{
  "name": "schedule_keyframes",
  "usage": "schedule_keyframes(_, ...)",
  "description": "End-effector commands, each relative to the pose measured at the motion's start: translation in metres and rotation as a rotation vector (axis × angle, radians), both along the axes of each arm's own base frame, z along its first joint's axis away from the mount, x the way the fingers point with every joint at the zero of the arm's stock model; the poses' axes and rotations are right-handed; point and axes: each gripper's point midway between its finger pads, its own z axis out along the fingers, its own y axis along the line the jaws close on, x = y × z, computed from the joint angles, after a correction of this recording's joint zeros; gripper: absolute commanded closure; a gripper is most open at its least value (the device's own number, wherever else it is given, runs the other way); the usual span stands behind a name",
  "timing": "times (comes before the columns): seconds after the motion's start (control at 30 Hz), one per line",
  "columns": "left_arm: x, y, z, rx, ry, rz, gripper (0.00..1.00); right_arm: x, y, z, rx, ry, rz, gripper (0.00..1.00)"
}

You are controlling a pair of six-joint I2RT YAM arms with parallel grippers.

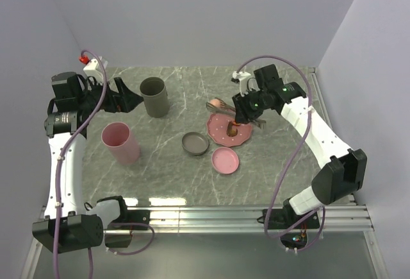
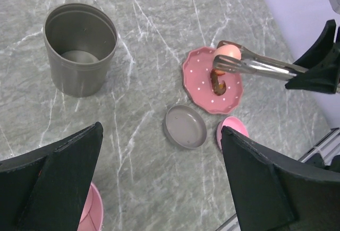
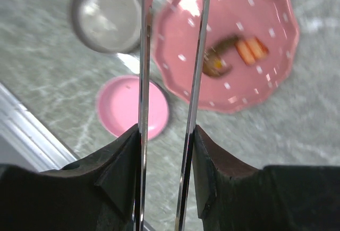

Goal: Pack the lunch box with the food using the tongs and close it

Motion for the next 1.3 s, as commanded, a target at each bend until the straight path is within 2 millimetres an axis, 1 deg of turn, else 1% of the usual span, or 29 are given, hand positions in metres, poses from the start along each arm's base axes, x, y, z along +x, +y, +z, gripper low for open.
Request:
schedule_keyframes(0.0, 0.000, 0.000, 0.029, -0.031, -0.029, 0.009, 0.01, -0.009, 0.035, 0.054, 0.114, -0.099, 0.107, 0.61)
schedule_keyframes(0.03, 0.001, 0.002, 0.027, -0.040, -0.007, 0.013, 0.01, -0.017, 0.051, 0.059, 0.130, -0.105, 0.157, 0.61)
schedule_keyframes(0.07, 0.001, 0.003, 0.036, -0.050, -0.018, 0.008, 0.01, -0.018, 0.060, 0.070, 0.144, -0.128, 0.180, 0.61)
schedule_keyframes(0.13, 0.005, 0.006, 0.041, -0.074, -0.006, 0.020, 0.00, -0.023, 0.078, 0.071, 0.146, -0.124, 0.234, 0.61)
schedule_keyframes(0.17, 0.007, 0.010, 0.048, -0.079, -0.019, 0.033, 0.01, -0.030, 0.094, 0.080, 0.157, -0.145, 0.282, 0.61)
schedule_keyframes(0.23, 0.009, 0.012, 0.054, -0.111, -0.017, 0.039, 0.01, -0.034, 0.114, 0.084, 0.169, -0.167, 0.333, 0.61)
schedule_keyframes(0.27, 0.011, 0.017, 0.060, -0.118, -0.031, 0.053, 0.01, -0.044, 0.132, 0.095, 0.184, -0.195, 0.388, 0.61)
schedule_keyframes(0.3, 0.010, 0.017, 0.064, -0.148, -0.025, 0.047, 0.00, -0.043, 0.141, 0.092, 0.170, -0.200, 0.405, 0.61)
schedule_keyframes(0.33, 0.011, 0.019, 0.065, -0.163, -0.021, 0.046, 0.01, -0.046, 0.150, 0.094, 0.167, -0.206, 0.430, 0.61)
schedule_keyframes(0.37, 0.012, 0.024, 0.071, -0.186, -0.021, 0.061, 0.00, -0.055, 0.166, 0.112, 0.190, -0.243, 0.476, 0.61)
schedule_keyframes(0.4, 0.012, 0.027, 0.074, -0.197, -0.022, 0.062, 0.01, -0.053, 0.178, 0.105, 0.177, -0.227, 0.492, 0.61)
schedule_keyframes(0.43, 0.013, 0.028, 0.077, -0.213, -0.020, 0.054, 0.01, -0.056, 0.186, 0.104, 0.170, -0.218, 0.509, 0.61)
schedule_keyframes(0.47, 0.015, 0.034, 0.079, -0.219, -0.023, 0.069, 0.01, -0.055, 0.196, 0.119, 0.189, -0.253, 0.523, 0.61)
schedule_keyframes(0.5, 0.016, 0.035, 0.080, -0.225, -0.024, 0.074, 0.01, -0.060, 0.212, 0.109, 0.177, -0.235, 0.553, 0.61)
schedule_keyframes(0.53, 0.018, 0.038, 0.080, -0.227, -0.022, 0.084, 0.01, -0.060, 0.219, 0.110, 0.176, -0.244, 0.559, 0.61)
schedule_keyframes(0.57, 0.019, 0.041, 0.081, -0.229, -0.025, 0.094, 0.01, -0.059, 0.228, 0.119, 0.190, -0.269, 0.562, 0.61)
schedule_keyframes(0.6, 0.020, 0.043, 0.082, -0.237, -0.026, 0.099, 0.01, -0.061, 0.242, 0.109, 0.185, -0.254, 0.580, 0.61)
schedule_keyframes(0.67, 0.020, 0.047, 0.082, -0.255, -0.022, 0.114, 0.01, -0.055, 0.260, 0.103, 0.185, -0.263, 0.578, 0.61)
schedule_keyframes(0.7, 0.020, 0.049, 0.082, -0.260, -0.023, 0.118, 0.01, -0.056, 0.268, 0.101, 0.186, -0.260, 0.587, 0.61)
schedule_keyframes(0.73, 0.020, 0.050, 0.082, -0.268, -0.027, 0.114, 0.01, -0.055, 0.274, 0.107, 0.199, -0.275, 0.591, 0.60)
schedule_keyframes(0.77, 0.019, 0.053, 0.083, -0.276, -0.026, 0.125, 0.01, -0.054, 0.282, 0.095, 0.188, -0.254, 0.592, 0.60)
schedule_keyframes(0.93, 0.020, 0.059, 0.083, -0.264, -0.032, 0.150, 0.01, -0.059, 0.305, 0.078, 0.180, -0.263, 0.611, 0.60)
schedule_keyframes(1.0, 0.020, 0.060, 0.082, -0.260, -0.032, 0.150, 0.01, -0.057, 0.312, 0.069, 0.178, -0.254, 0.599, 0.60)
schedule_keyframes(1.03, 0.020, 0.061, 0.081, -0.262, -0.030, 0.152, 0.01, -0.056, 0.315, 0.070, 0.183, -0.257, 0.596, 0.60)
schedule_keyframes(1.07, 0.020, 0.061, 0.082, -0.262, -0.033, 0.147, 0.01, -0.055, 0.319, 0.062, 0.179, -0.241, 0.593, 0.60)
schedule_keyframes(1.1, 0.020, 0.062, 0.080, -0.264, -0.029, 0.149, 0.01, -0.055, 0.320, 0.060, 0.180, -0.238, 0.595, 0.60)
schedule_keyframes(1.23, 0.018, 0.062, 0.076, -0.254, -0.034, 0.151, 0.01, -0.061, 0.327, 0.052, 0.175, -0.226, 0.607, 0.58)
schedule_keyframes(1.27, 0.019, 0.062, 0.074, -0.254, -0.031, 0.153, 0.01, -0.065, 0.330, 0.050, 0.172, -0.223, 0.617, 0.58)
